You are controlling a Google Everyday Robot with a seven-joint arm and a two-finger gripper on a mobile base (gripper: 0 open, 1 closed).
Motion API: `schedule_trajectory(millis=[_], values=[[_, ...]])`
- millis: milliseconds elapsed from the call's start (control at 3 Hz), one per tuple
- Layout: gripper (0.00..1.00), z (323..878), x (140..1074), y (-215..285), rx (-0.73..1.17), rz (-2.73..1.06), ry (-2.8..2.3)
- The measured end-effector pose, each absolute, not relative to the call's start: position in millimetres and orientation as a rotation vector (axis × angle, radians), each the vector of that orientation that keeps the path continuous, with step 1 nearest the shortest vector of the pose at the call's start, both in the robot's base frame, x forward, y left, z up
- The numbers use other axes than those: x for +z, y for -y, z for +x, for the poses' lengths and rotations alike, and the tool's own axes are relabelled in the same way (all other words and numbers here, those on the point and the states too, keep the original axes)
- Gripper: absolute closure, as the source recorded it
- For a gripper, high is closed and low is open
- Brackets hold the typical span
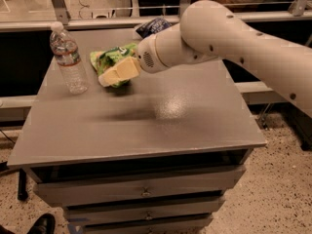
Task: Move green rice chip bag near water bottle
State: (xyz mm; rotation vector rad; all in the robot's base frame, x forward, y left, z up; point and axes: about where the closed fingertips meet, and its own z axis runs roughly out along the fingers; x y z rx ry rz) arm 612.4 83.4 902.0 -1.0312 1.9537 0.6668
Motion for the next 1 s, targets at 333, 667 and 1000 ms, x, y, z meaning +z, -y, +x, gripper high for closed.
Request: schedule_trajectory(millis=[333, 667, 1000], values=[[0.0, 591.7, 918.3, -42.1, 0.621, -1.068, -1.904], [0.0, 573.3, 931.2, 11.2, 0.533, -1.162, -1.855], [0.0, 560.3, 925.7, 17.4, 0.499, -1.279, -1.814]])
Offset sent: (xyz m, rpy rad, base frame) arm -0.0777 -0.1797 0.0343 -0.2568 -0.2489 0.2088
